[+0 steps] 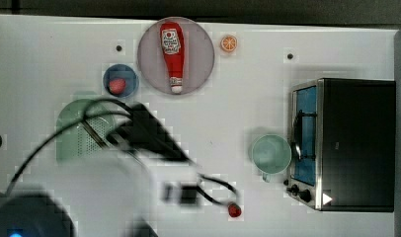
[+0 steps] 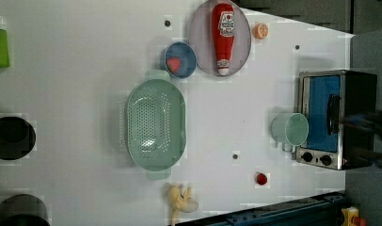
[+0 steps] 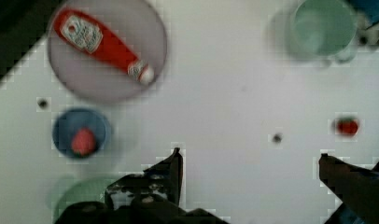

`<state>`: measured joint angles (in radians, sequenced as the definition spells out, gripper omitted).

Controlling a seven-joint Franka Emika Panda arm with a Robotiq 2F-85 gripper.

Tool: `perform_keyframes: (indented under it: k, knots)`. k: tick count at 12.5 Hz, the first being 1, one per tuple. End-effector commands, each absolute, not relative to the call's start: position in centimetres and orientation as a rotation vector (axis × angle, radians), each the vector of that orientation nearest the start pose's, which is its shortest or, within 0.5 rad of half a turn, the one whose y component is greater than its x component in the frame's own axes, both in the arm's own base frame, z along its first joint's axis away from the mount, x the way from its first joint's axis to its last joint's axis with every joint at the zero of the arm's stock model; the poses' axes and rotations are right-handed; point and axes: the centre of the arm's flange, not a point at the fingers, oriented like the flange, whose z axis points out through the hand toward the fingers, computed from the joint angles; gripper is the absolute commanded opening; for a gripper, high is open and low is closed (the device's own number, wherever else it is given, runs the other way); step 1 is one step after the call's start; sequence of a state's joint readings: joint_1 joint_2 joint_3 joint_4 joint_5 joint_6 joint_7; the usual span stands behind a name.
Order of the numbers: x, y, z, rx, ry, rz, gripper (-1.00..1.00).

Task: Drag strainer left to right.

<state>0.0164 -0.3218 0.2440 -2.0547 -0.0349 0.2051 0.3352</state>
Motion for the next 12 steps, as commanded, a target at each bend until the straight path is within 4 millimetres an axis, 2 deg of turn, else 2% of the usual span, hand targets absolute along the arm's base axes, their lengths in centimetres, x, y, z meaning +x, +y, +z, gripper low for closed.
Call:
perform_keyframes:
  k: [1, 3, 6, 9, 12]
  knots:
    - [44.1, 22.4, 50.5, -2.815, 1.551, -0.115, 1.00]
    - [44.6, 26.8, 46.6, -2.694, 1.698, -0.094, 1.00]
    - [45.2, 31.0, 40.4, -2.531, 1.891, 0.002, 1.00]
    - [45.8, 33.2, 34.0, -2.393, 2.035, 0.127, 1.00]
    - [46.7, 34.2, 27.5, -2.294, 2.104, 0.218, 1.00]
